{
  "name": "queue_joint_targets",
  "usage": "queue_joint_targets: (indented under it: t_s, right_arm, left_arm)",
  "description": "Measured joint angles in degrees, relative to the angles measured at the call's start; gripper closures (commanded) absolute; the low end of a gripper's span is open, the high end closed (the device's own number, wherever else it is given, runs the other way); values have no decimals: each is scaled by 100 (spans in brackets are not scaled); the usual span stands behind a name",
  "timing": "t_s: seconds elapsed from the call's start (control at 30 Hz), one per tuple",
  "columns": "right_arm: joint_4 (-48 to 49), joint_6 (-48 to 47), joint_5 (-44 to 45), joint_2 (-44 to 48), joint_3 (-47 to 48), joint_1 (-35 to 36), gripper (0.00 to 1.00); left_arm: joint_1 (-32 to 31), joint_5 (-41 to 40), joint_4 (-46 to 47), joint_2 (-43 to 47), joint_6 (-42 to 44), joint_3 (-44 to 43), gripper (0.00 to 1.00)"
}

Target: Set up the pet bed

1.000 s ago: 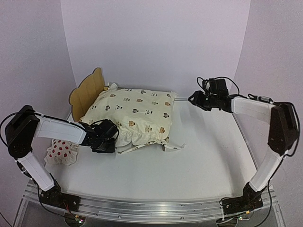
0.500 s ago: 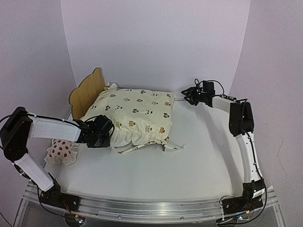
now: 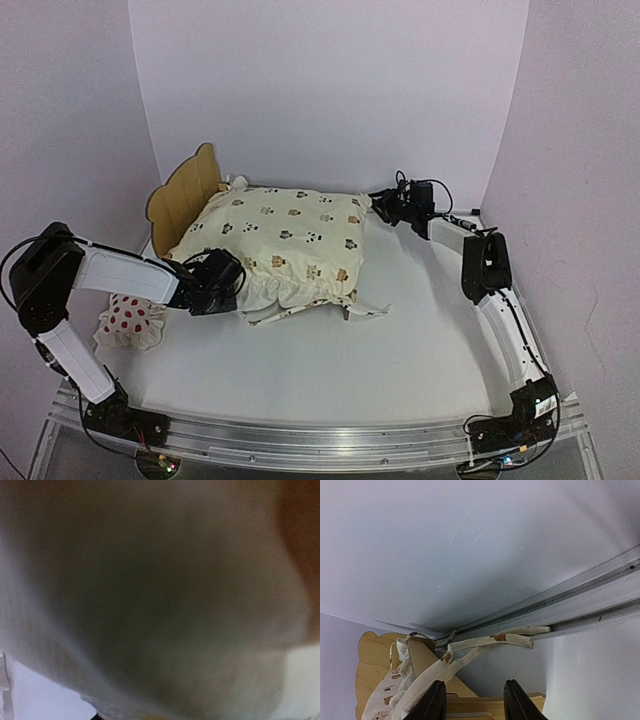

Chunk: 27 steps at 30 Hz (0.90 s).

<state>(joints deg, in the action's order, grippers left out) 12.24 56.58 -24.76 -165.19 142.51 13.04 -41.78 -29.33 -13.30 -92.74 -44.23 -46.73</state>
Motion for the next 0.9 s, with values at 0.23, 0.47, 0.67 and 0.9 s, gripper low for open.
queue_joint_targets:
  t_s: [0.23,0.47,0.67,0.9]
  right_arm:
    - [156,-98,-387,-14,-43,11,74]
    - [883,16,-1135,623,-1424,-95,80]
    - [1276,8,-1871,1725,-3712,45,81]
    - [1514,-453,-1968,3280,-6292,568,81]
  left_arm:
    - [12,-139,191,-80,-80,47,72]
    - [100,-270,196,-83,-51,48,72]
    - [162,-292,176,229,-38,262,72]
    - [162,-295,98,920,-120,718,72]
